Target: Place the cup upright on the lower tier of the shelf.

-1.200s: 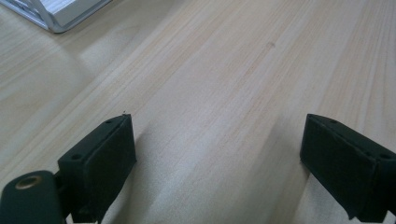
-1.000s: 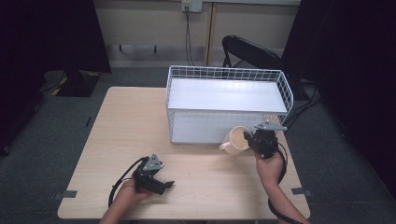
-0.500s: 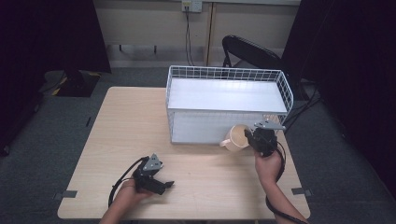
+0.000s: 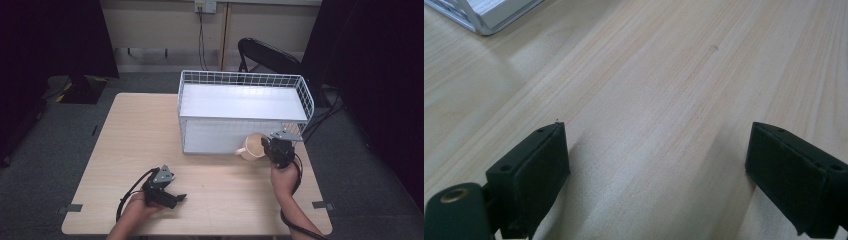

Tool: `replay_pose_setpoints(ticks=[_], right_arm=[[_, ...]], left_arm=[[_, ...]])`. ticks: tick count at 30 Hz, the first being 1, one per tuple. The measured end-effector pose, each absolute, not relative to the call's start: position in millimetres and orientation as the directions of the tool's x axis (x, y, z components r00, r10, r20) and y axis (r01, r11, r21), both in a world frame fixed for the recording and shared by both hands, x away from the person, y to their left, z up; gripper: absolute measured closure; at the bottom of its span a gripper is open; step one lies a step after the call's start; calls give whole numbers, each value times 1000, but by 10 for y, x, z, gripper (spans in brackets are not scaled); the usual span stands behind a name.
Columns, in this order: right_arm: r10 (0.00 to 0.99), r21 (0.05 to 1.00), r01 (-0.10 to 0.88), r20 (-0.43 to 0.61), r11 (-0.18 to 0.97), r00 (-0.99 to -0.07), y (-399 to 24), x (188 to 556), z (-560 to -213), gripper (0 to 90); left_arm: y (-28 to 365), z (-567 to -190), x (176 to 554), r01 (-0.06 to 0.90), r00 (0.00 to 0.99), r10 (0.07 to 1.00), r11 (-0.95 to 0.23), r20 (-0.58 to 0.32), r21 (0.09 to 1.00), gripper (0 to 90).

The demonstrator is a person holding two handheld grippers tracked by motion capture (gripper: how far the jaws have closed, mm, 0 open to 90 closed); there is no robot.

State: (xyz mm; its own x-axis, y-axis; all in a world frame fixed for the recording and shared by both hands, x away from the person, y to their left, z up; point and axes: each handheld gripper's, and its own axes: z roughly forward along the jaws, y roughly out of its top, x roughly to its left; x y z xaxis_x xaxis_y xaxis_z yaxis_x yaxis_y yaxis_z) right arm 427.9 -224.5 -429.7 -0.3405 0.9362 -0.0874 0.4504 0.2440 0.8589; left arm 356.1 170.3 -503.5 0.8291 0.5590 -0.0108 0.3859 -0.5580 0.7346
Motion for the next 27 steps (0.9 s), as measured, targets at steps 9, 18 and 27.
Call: replay_pose_setpoints(ticks=[9, 18, 27], right_arm=[[945, 864, 440, -109, 244, -309, -2218, 4334, -4329, 822], [950, 869, 431, -121, 242, -289, -2214, 4393, -4352, 821], [956, 876, 425, -122, 230, -266, -2216, 4432, -4374, 822]], left_arm=[[1703, -5035, 3561, 386, 829, 559, -558, -11, 735, 99], [1703, -5035, 3561, 386, 829, 559, -558, -11, 735, 100], [1703, -5035, 3561, 386, 829, 559, -558, -11, 735, 100]])
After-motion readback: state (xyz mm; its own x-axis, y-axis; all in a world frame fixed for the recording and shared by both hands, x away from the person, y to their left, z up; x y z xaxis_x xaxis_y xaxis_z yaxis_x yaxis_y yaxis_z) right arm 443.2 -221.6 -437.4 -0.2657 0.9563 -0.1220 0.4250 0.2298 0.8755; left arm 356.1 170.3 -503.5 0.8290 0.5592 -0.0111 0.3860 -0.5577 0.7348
